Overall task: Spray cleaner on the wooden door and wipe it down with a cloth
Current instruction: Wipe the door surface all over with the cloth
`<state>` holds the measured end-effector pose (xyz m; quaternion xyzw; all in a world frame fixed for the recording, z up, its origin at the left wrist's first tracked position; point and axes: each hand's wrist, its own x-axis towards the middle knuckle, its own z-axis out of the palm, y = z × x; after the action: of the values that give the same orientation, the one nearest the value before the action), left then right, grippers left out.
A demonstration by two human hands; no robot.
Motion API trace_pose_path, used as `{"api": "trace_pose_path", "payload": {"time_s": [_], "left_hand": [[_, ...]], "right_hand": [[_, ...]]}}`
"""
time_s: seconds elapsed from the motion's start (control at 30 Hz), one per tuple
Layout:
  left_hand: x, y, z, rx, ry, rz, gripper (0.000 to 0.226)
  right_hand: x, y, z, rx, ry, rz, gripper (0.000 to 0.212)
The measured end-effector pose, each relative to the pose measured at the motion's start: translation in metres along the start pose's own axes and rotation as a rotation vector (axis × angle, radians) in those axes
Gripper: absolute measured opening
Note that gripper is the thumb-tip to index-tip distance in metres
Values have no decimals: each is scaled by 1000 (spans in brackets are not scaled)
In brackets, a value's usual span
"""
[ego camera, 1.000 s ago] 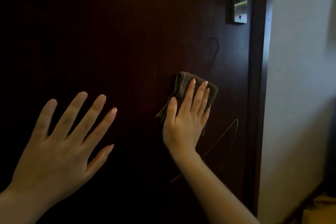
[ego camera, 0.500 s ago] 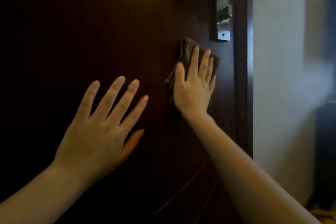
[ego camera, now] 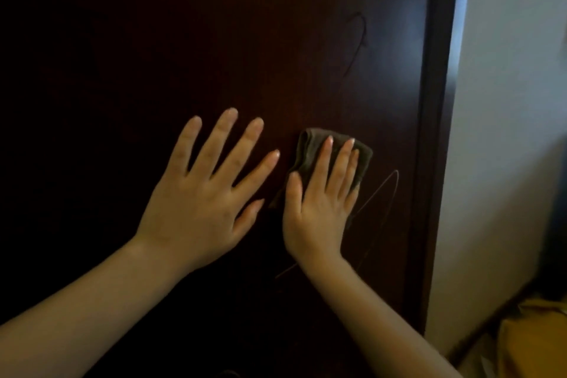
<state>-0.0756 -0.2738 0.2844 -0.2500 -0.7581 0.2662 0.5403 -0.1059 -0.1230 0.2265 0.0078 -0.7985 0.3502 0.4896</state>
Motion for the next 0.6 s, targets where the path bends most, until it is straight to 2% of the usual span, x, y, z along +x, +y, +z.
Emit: {"api": "trace_pose_path", "payload": {"time_s": [0.13, 0.23, 0.37, 0.47, 0.53, 0.6], "left_hand": [[-7, 9, 6, -26, 12, -10, 59], [-10, 13, 9, -41, 33, -28, 58], [-11, 13, 8, -66, 37, -32, 59], [-11, 13, 8, -68, 20, -23, 61], [-12, 13, 9, -49, 11, -10, 62], [-12, 14, 10, -46, 10, -9, 62]], "right_hand": [[43, 21, -19, 22, 87, 123, 66], [41, 51, -22, 35, 102, 197, 68], [13, 78, -17, 107, 127, 447, 64], [10, 71, -13, 164, 138, 591, 56], [19, 54, -12, 180, 120, 626, 57], [29, 34, -11, 179, 105, 556, 58]]}}
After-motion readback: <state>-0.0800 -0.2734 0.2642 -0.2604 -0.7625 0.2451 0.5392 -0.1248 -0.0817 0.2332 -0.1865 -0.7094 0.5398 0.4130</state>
